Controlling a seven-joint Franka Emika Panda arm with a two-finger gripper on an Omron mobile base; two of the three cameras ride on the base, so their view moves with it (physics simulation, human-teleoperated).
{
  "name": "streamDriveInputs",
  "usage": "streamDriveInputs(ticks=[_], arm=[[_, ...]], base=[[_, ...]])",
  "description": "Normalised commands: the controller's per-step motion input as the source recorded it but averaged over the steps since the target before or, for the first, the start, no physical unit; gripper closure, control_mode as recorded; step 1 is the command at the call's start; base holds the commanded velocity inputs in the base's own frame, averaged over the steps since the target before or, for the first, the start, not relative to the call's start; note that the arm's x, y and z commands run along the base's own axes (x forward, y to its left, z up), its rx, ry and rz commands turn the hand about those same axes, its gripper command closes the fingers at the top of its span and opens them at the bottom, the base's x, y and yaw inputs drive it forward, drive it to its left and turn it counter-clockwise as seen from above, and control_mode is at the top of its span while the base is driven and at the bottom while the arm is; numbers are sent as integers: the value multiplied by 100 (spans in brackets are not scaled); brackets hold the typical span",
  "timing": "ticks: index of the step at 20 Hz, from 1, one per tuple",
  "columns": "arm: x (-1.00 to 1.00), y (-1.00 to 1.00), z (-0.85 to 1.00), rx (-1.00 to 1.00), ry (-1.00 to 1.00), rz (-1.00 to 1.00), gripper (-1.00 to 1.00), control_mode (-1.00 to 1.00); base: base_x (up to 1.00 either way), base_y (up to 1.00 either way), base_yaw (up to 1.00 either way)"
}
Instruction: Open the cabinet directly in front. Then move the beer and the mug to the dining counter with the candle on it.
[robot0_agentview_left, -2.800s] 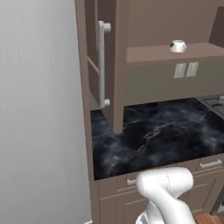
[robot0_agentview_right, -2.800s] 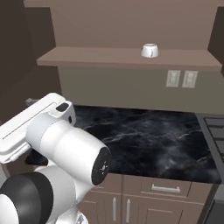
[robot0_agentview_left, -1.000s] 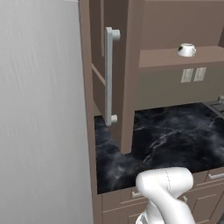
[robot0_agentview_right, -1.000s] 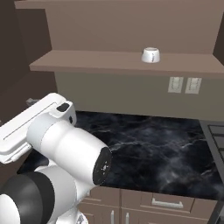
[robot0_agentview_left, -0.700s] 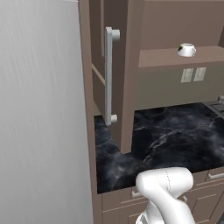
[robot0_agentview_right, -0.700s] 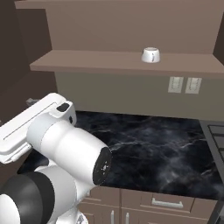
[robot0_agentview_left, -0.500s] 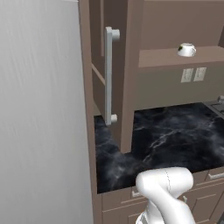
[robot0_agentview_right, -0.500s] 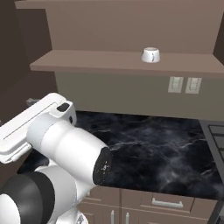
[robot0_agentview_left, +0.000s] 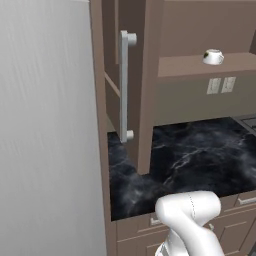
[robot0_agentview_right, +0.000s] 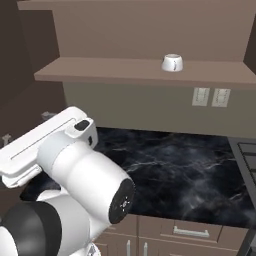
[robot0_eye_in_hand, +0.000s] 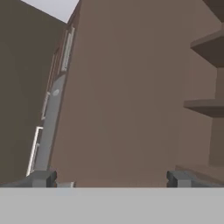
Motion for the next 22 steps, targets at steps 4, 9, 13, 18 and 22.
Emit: streamDriveInputs(ticks=[4,9,13,18,22], arm=[[0,-6,11,0,0,-22,-100,-100],[0,-10,16,0,6,-29,-100,-100],[2,-22,13,0,9,-32,-100,-100],[3,-29,21,0,8,-32,-100,-100],[7,-30,28,1,10,-24,-100,-100]], base=[[0,0,0],[0,0,0],[0,0,0],[0,0,0],[0,0,0]])
